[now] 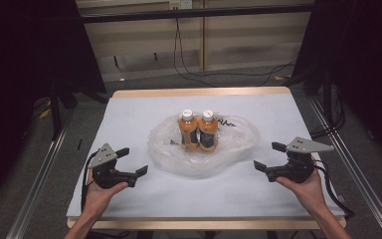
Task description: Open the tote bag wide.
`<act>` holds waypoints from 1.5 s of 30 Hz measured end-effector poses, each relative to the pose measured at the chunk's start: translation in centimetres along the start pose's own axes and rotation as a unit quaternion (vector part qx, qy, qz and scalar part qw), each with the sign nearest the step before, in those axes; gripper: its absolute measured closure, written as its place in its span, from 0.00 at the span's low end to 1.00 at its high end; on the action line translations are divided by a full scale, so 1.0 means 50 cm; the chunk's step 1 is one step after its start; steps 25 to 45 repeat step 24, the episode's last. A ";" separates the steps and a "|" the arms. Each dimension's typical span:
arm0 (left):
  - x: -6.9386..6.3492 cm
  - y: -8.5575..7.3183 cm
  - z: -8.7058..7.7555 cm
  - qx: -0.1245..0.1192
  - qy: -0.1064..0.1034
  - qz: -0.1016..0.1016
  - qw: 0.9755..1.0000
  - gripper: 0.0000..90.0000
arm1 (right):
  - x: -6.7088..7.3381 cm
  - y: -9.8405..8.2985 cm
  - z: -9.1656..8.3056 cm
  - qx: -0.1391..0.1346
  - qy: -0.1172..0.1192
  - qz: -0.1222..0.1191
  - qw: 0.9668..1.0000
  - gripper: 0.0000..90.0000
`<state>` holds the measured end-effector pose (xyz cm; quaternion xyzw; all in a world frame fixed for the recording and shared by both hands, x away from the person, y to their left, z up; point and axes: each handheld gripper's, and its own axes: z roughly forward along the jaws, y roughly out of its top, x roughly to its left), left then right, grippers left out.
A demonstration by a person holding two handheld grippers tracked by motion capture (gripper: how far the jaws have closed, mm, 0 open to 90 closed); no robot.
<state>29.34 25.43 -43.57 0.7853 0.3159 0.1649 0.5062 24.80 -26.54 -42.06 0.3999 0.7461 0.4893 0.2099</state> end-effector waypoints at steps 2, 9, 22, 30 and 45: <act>0.000 -0.011 -0.008 0.004 0.005 -0.003 1.000 0.04 | -0.001 -0.010 -0.013 0.002 -0.008 0.008 1.000 0.08; -0.010 -0.043 -0.029 0.025 0.026 -0.002 0.999 0.03 | 0.005 -0.049 -0.042 -0.011 -0.035 0.041 0.998 0.09; -0.026 -0.071 -0.049 0.030 0.007 -0.009 0.999 0.02 | 0.019 -0.110 -0.086 -0.008 -0.055 0.058 0.997 0.08; -0.025 -0.072 -0.046 0.024 0.015 -0.012 1.000 0.02 | 0.023 -0.110 -0.084 -0.004 -0.057 0.053 0.997 0.07; -0.025 -0.072 -0.046 0.024 0.015 -0.012 1.000 0.02 | 0.023 -0.110 -0.084 -0.004 -0.057 0.053 0.997 0.07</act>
